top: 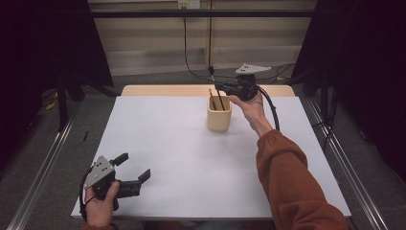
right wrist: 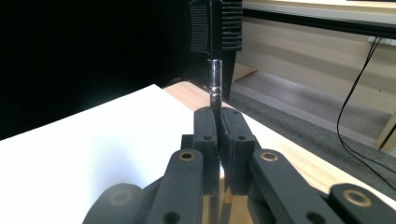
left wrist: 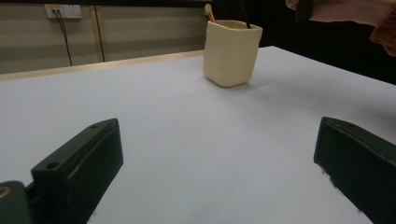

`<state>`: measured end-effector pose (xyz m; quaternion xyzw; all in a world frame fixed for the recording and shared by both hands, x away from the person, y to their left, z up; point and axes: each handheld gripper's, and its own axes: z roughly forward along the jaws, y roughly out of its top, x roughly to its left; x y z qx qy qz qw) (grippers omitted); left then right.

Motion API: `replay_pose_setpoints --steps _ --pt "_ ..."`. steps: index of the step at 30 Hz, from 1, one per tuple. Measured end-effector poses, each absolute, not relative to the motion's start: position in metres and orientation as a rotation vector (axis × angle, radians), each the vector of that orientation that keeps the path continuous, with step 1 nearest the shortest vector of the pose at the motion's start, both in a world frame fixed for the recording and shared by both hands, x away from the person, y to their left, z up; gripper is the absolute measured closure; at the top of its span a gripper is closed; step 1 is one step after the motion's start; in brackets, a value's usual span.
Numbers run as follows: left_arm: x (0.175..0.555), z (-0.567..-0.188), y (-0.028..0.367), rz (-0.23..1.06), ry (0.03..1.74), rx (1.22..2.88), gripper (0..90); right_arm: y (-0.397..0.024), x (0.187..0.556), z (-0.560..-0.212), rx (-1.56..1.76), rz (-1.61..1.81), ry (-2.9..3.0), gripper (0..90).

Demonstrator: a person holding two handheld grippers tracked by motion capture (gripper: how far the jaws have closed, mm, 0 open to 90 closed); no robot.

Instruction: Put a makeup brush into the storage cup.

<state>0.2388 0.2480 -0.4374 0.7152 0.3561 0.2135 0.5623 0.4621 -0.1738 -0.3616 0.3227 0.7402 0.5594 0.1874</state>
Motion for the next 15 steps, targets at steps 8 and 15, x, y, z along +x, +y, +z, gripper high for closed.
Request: replay_pose_setpoints --steps 8,15 --pt "0.238 -0.437 0.247 0.502 0.84 1.683 1.3 -0.181 0.458 -0.377 0.946 1.562 2.088 86.1" --pt "0.238 -0.437 0.247 0.506 0.836 1.686 1.3 -0.181 0.458 -0.381 0.947 1.558 2.092 86.1"
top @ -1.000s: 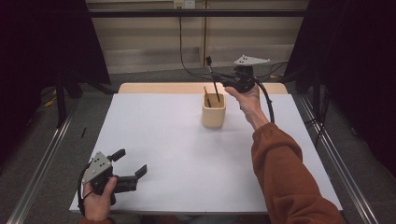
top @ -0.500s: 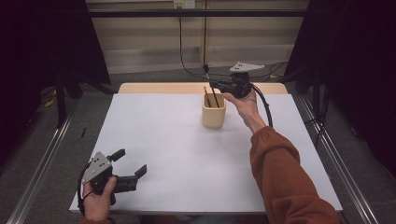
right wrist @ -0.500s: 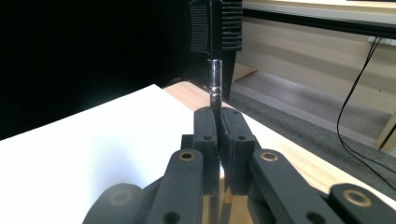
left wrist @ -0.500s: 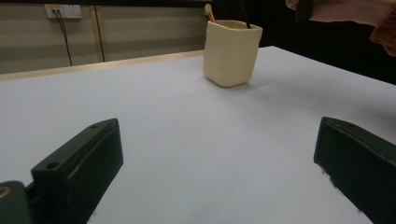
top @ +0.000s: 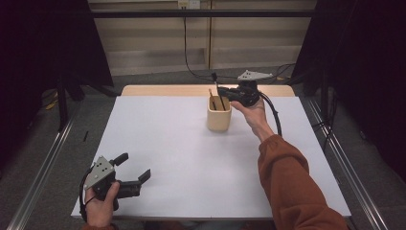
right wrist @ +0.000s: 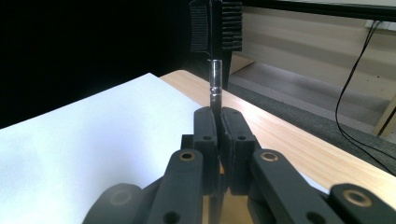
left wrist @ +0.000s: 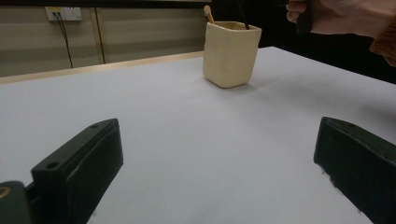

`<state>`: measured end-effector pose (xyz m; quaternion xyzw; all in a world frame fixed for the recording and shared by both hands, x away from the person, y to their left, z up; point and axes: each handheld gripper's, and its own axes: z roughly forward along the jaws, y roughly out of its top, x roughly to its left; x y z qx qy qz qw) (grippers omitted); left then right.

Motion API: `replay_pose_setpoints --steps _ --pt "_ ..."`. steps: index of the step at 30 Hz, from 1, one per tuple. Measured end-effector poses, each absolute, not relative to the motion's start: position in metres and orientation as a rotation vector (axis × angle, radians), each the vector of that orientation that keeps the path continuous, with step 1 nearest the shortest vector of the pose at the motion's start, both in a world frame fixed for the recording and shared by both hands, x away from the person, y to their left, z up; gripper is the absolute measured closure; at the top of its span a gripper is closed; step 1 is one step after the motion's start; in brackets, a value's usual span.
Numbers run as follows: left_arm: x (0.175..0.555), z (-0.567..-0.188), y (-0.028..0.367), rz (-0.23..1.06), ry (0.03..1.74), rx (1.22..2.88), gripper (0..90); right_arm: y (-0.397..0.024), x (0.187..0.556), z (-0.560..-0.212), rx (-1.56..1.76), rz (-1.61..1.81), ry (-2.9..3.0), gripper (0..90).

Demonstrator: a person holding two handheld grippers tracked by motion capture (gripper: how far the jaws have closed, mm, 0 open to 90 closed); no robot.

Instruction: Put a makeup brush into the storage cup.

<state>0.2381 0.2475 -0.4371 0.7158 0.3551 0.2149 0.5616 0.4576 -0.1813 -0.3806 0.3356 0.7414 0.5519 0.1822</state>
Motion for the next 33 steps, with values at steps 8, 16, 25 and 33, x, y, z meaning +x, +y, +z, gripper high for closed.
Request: replay_pose_setpoints --steps 8,16,25,33 --pt "0.2379 -0.437 0.2479 0.508 0.834 1.687 1.4 -0.183 0.4567 -0.3876 0.967 1.555 2.083 86.0" --pt "0.238 -0.4371 0.2469 0.506 0.835 1.687 1.4 -0.1858 0.4545 -0.3895 0.973 1.563 2.081 86.0" --pt "0.2382 -0.4371 0.2477 0.507 0.834 1.688 1.4 -0.1864 0.4545 -0.3898 0.979 1.562 2.079 85.6" --pt "0.2379 -0.437 0.2484 0.508 0.842 1.678 1.4 -0.1879 0.4547 -0.3886 0.992 1.559 2.076 79.3"
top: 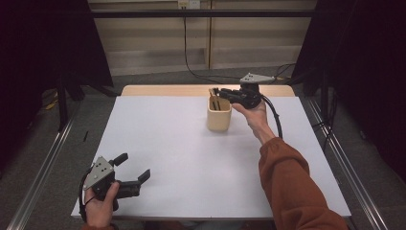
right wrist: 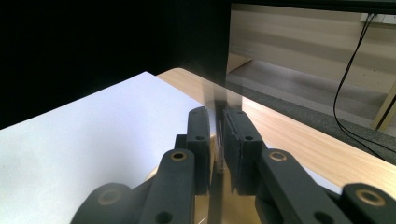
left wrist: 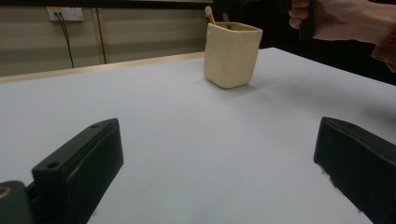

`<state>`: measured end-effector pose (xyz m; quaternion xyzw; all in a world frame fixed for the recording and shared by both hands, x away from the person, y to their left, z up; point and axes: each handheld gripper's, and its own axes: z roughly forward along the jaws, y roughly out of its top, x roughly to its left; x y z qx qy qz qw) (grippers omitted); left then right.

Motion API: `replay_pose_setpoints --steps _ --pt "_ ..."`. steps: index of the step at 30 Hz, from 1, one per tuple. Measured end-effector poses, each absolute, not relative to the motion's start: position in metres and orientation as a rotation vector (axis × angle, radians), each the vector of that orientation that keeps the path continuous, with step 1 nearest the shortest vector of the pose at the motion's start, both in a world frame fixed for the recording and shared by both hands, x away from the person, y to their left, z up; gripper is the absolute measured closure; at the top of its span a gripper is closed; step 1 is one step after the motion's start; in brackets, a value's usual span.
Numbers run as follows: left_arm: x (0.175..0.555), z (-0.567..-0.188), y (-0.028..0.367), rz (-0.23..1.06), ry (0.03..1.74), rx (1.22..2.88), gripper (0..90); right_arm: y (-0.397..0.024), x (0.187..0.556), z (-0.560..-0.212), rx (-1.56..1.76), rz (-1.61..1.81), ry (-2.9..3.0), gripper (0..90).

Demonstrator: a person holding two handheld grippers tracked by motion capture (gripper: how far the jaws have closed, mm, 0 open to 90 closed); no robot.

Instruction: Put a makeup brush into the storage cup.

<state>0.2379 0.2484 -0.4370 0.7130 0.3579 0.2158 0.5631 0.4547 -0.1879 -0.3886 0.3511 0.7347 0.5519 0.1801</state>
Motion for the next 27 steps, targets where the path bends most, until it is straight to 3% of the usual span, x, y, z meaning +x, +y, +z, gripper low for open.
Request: replay_pose_setpoints --steps 11,25,27 --pt "0.2377 -0.4369 0.2481 0.507 0.84 1.681 1.4 -0.1868 0.4501 -0.3842 0.993 1.582 2.062 66.3" --pt "0.2436 -0.4384 0.247 0.502 0.864 1.673 1.4 -0.1848 0.4524 -0.3901 1.006 1.605 2.089 18.8" --pt "0.2441 -0.4382 0.2462 0.505 0.867 1.67 1.4 -0.186 0.452 -0.39 1.015 1.618 2.077 15.1"
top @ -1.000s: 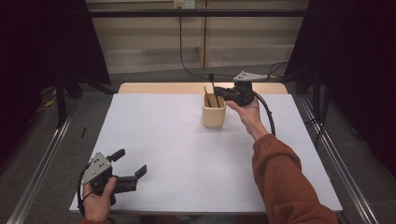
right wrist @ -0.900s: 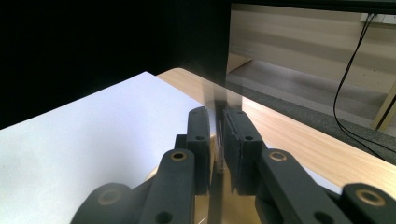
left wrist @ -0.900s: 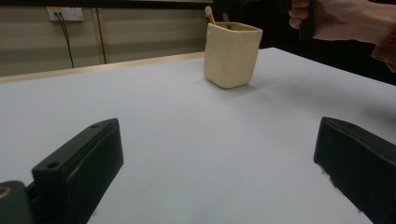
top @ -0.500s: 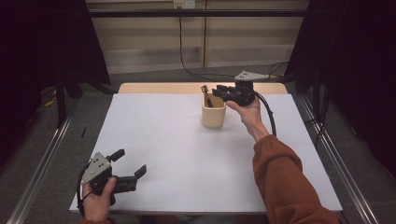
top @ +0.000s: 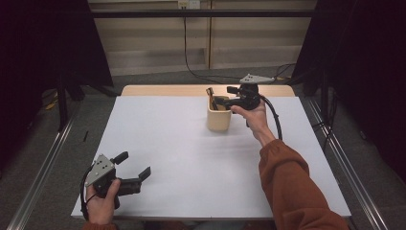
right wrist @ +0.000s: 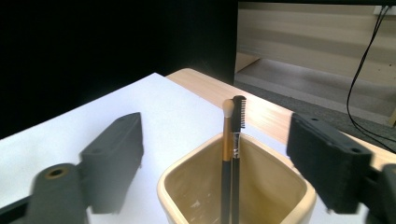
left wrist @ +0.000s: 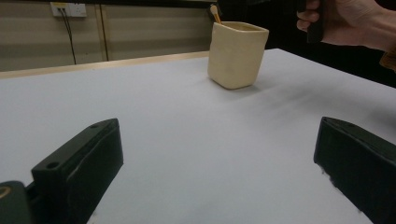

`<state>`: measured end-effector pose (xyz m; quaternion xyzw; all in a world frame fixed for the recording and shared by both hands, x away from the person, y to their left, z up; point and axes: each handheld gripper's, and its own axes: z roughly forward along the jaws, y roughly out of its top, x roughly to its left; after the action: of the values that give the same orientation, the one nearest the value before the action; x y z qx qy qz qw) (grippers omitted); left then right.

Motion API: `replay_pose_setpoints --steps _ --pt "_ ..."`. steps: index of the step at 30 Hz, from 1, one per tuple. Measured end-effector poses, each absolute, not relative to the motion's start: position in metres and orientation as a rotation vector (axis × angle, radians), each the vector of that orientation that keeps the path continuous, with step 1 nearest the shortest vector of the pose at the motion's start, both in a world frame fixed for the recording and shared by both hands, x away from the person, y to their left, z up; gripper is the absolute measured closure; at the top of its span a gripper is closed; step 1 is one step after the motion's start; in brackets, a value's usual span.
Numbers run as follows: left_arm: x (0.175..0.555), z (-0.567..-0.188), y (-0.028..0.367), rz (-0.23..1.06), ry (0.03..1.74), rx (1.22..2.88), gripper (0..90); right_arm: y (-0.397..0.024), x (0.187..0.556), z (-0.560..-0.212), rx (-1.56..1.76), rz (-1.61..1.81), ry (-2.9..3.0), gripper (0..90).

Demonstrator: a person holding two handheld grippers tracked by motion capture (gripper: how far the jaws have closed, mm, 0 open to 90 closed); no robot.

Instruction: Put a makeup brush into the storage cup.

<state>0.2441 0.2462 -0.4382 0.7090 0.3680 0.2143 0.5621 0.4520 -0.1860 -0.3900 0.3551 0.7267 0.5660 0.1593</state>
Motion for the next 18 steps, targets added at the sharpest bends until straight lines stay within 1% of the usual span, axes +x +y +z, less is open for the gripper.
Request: replay_pose_setpoints --steps 1,3,6,12,18 --pt "0.244 -0.438 0.246 0.508 0.868 1.669 1.4 -0.187 0.451 -0.39 1.028 1.62 2.072 10.2" --pt "0.244 -0.438 0.246 0.506 0.867 1.67 1.4 -0.188 0.448 -0.389 1.041 1.621 2.043 9.4" --pt "0.245 -0.438 0.246 0.507 0.86 1.671 1.4 -0.19 0.444 -0.389 1.025 1.613 2.041 3.9" --pt "0.245 -0.438 0.245 0.499 0.85 1.679 1.4 -0.197 0.435 -0.389 1.046 1.636 2.031 2.4" --pt "0.245 -0.438 0.247 0.503 0.849 1.673 1.4 -0.2 0.424 -0.388 1.063 1.621 2.005 4.2"
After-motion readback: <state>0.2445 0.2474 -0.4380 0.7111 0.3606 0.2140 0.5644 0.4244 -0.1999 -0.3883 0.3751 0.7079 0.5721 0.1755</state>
